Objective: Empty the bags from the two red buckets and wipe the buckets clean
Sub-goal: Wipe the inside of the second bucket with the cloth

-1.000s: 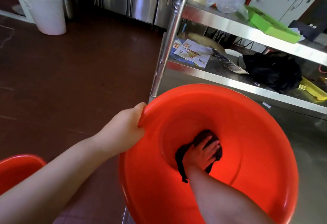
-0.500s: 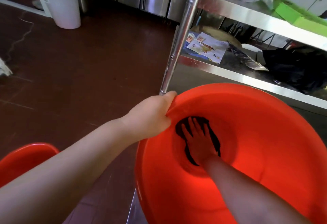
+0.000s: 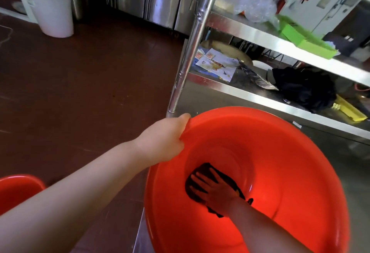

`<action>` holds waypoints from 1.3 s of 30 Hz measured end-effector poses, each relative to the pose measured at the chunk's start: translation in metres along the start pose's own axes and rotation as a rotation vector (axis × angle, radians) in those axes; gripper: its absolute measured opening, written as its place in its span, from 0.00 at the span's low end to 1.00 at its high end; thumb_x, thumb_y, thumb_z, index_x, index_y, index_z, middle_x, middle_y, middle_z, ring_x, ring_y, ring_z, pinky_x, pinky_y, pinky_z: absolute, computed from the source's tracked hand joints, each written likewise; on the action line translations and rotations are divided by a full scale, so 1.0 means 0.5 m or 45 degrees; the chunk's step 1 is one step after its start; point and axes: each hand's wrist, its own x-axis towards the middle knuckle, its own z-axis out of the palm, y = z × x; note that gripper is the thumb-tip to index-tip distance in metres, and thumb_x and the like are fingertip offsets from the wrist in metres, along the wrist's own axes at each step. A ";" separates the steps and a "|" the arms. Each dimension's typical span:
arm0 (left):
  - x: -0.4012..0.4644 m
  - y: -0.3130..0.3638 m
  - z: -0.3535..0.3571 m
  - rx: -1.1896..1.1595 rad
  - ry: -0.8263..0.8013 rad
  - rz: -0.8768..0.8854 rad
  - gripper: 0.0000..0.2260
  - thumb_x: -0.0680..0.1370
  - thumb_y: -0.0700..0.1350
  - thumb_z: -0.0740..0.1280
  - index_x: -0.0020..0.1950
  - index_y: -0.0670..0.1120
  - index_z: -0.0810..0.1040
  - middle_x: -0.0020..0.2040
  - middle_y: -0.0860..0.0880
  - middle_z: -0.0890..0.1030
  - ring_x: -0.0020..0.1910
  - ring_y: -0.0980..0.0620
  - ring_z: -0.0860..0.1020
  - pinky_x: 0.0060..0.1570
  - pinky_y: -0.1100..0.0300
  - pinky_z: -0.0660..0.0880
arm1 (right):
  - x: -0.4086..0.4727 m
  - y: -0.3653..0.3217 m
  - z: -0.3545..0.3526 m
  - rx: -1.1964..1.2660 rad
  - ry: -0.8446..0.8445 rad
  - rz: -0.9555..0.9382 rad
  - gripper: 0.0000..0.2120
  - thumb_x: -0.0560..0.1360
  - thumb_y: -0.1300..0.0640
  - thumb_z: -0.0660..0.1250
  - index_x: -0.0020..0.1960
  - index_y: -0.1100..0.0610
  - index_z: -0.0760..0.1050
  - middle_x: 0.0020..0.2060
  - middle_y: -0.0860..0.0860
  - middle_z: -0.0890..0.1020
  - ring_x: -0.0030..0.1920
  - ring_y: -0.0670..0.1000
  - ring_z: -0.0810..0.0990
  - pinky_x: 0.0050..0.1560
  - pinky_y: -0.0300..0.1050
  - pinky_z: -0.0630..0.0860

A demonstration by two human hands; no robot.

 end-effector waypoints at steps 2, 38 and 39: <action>-0.007 0.000 0.000 0.010 -0.002 0.019 0.22 0.69 0.37 0.62 0.63 0.45 0.67 0.46 0.45 0.79 0.48 0.41 0.78 0.43 0.51 0.76 | -0.011 0.010 -0.019 0.037 -0.050 0.034 0.28 0.64 0.36 0.71 0.64 0.38 0.73 0.67 0.44 0.74 0.67 0.47 0.72 0.66 0.67 0.64; 0.005 0.066 0.025 0.056 0.135 0.000 0.11 0.68 0.35 0.59 0.42 0.49 0.61 0.32 0.53 0.70 0.37 0.45 0.76 0.31 0.57 0.62 | -0.125 0.165 -0.390 0.381 0.996 1.316 0.28 0.65 0.49 0.60 0.66 0.53 0.70 0.60 0.53 0.73 0.63 0.56 0.70 0.68 0.65 0.57; 0.005 0.066 0.024 0.052 0.139 0.007 0.11 0.68 0.35 0.59 0.42 0.49 0.62 0.33 0.53 0.71 0.40 0.43 0.77 0.32 0.58 0.63 | -0.116 0.159 -0.392 0.360 0.987 1.267 0.31 0.63 0.50 0.62 0.66 0.52 0.69 0.60 0.54 0.72 0.63 0.57 0.69 0.68 0.66 0.57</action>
